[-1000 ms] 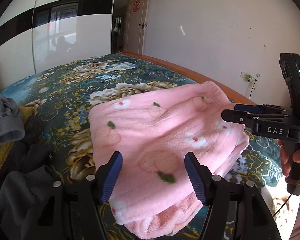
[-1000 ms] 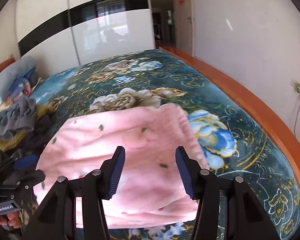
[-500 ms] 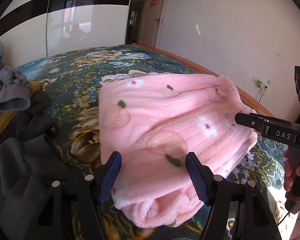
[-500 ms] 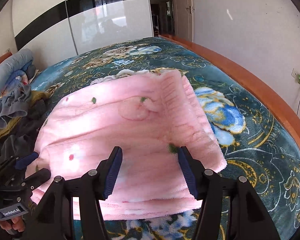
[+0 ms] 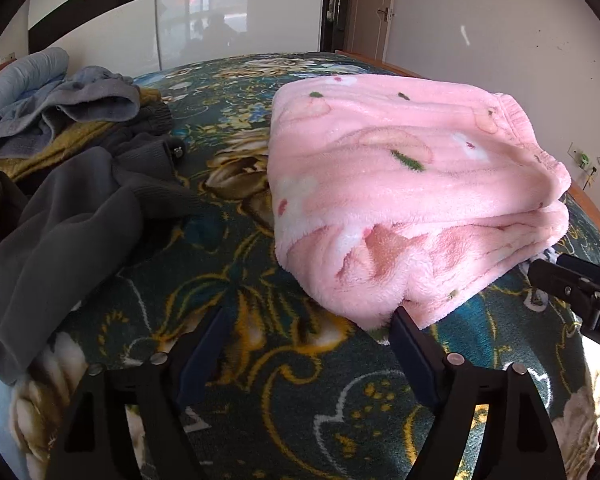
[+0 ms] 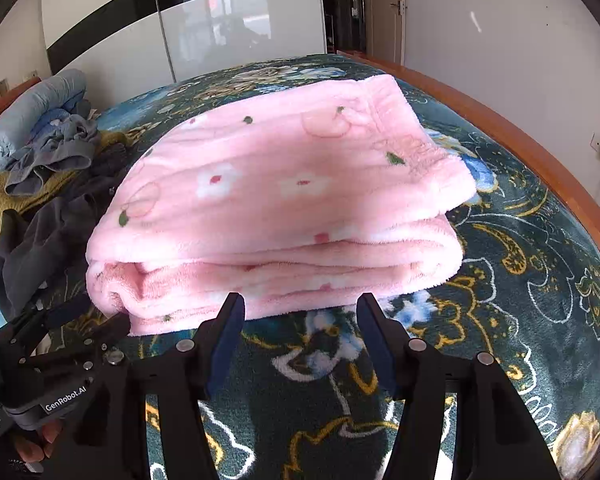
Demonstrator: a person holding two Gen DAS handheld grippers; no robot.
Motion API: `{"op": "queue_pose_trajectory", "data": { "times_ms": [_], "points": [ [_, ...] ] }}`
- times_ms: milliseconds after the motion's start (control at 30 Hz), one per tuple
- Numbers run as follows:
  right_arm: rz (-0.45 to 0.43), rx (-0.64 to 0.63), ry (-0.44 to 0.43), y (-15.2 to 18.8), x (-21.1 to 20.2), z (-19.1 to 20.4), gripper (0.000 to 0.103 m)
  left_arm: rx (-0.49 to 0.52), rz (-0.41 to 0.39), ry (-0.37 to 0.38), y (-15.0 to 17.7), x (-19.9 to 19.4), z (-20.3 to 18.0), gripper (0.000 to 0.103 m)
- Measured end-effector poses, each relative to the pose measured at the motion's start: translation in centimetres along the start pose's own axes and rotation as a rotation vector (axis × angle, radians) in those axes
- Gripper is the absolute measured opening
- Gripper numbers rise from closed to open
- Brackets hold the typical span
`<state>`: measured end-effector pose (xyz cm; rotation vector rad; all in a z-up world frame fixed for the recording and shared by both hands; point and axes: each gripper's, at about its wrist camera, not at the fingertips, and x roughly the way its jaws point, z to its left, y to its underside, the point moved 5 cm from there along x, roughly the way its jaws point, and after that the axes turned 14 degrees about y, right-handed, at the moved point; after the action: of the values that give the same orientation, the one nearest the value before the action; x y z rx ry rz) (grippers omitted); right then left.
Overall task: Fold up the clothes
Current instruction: 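Open both grippers and pull them back from the folded garment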
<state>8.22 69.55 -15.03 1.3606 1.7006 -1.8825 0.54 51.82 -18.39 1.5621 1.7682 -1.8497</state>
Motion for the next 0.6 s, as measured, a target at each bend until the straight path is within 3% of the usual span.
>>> {"op": "queue_pose_trajectory", "data": {
  "times_ms": [167, 233, 300, 400, 600],
  "points": [
    [0.121, -0.057, -0.025, 2.1, 0.2, 1.0, 0.060, -0.004, 0.016, -0.010, 0.2, 0.4, 0.2, 0.102],
    [0.150, -0.091, -0.064, 2.8, -0.9, 1.6, 0.060, -0.005, 0.019, -0.011, 0.2, 0.5, 0.2, 0.103],
    [0.133, -0.128, -0.077, 3.1, -2.4, 2.1, 0.060, -0.006, 0.021, -0.011, 0.3, 0.6, 0.2, 0.103],
    [0.081, -0.144, -0.042, 2.7, -3.4, 2.4, 0.070, -0.007, 0.026, -0.012, 0.4, 0.8, 0.2, 0.103],
    [0.038, -0.091, 0.093, 1.8, -0.1, 1.6, 0.070, -0.010, 0.035, -0.013, 0.5, 1.0, 0.3, 0.103]
  ]
}}
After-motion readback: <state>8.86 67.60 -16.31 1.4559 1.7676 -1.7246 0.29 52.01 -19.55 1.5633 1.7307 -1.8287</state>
